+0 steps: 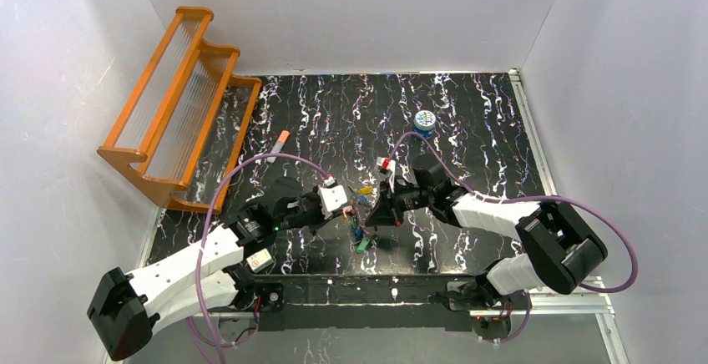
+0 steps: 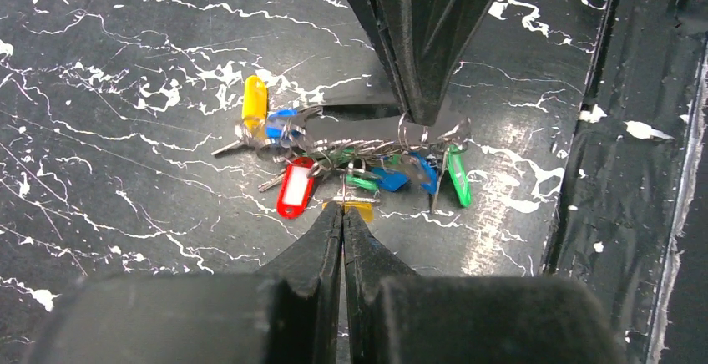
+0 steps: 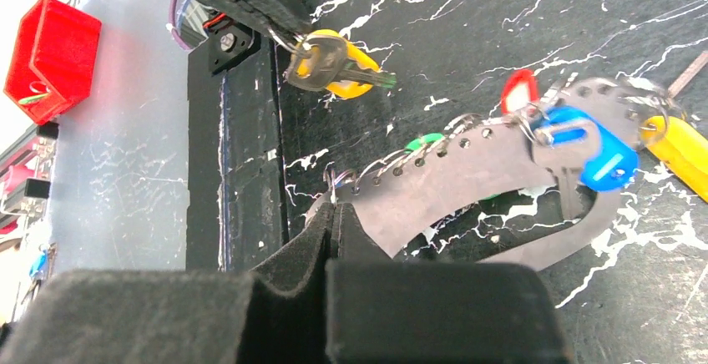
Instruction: Put the keys on the keyring
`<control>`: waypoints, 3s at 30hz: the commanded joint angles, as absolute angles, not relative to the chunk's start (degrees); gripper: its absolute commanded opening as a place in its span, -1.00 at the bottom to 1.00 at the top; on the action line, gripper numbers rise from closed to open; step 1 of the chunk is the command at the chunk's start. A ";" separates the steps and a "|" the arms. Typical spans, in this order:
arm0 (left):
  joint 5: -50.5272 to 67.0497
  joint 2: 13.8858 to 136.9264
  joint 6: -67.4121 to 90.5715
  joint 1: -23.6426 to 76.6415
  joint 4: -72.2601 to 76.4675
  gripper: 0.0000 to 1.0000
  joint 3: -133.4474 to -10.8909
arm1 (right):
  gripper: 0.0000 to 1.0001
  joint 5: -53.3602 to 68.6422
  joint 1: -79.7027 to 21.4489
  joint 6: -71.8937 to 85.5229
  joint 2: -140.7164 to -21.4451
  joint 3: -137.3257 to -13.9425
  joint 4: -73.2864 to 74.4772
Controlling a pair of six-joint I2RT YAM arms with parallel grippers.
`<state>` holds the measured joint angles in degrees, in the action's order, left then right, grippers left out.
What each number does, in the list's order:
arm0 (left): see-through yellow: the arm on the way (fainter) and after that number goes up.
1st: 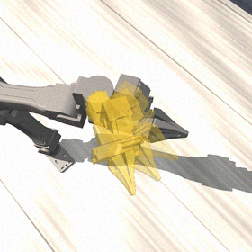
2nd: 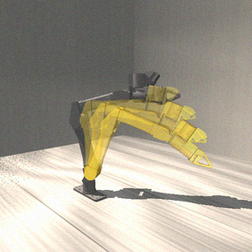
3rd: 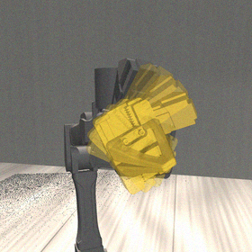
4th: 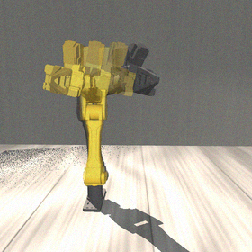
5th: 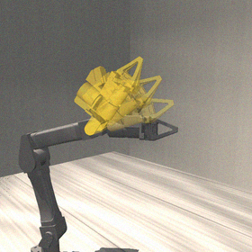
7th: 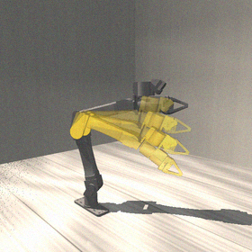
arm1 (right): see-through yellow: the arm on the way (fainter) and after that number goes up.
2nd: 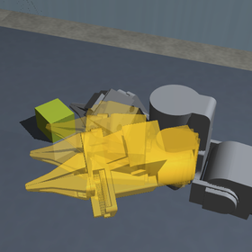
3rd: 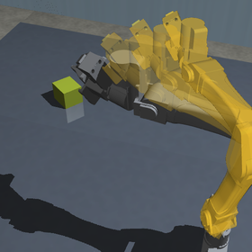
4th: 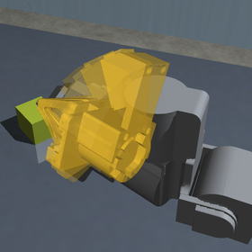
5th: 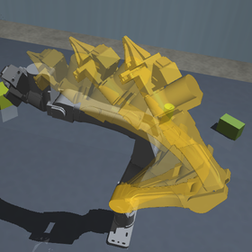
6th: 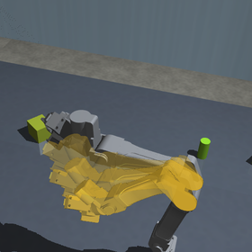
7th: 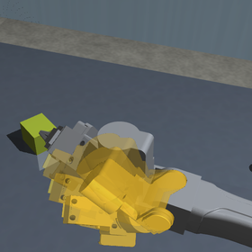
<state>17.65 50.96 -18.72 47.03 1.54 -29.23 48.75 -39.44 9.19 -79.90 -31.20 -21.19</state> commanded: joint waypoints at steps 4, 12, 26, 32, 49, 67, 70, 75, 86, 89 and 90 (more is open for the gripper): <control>20.10 49.93 -13.57 47.15 -4.29 -1.00 -32.60 | -0.97 47.86 -39.20 9.63 -78.43 -30.72 -24.62; 20.12 50.65 -9.73 48.94 -4.30 -1.00 -32.60 | -0.97 48.36 -39.22 9.58 -78.24 -30.37 -26.21; 15.09 52.77 -6.54 52.34 -2.17 -1.00 -32.35 | -0.97 42.77 -39.86 16.12 -84.46 -41.00 -12.06; 11.54 55.11 -4.09 52.31 -3.86 -1.00 -34.22 | -0.97 40.91 -41.05 14.80 -84.47 -43.57 -7.90; 10.83 55.05 -3.07 52.38 -4.89 -1.00 -33.75 | -0.97 35.18 -46.38 4.84 -81.77 -43.95 -4.16; 15.79 48.71 -4.43 52.58 -0.62 -1.00 -29.97 | -0.97 35.96 -48.47 -25.15 -61.21 -24.83 -20.10; 16.03 49.03 -4.33 52.60 -0.53 -1.00 -30.05 | -0.97 35.95 -48.69 -26.89 -60.59 -24.08 -20.60; 16.22 49.09 -4.03 52.65 -0.53 -1.00 -30.19 | -0.97 34.85 -48.78 -23.39 -61.68 -25.34 -20.07; 15.43 53.97 1.31 52.74 -0.30 -1.00 -31.14 | -0.97 27.69 -49.98 -11.43 -70.01 -33.09 -15.28; 15.66 56.08 2.61 52.82 -0.26 -1.00 -31.61 | -0.97 26.58 -50.72 -12.35 -69.92 -33.18 -15.50; 15.76 56.86 3.05 52.82 0.52 -1.00 -31.70 | -0.97 26.46 -50.91 -12.73 -69.80 -33.14 -15.55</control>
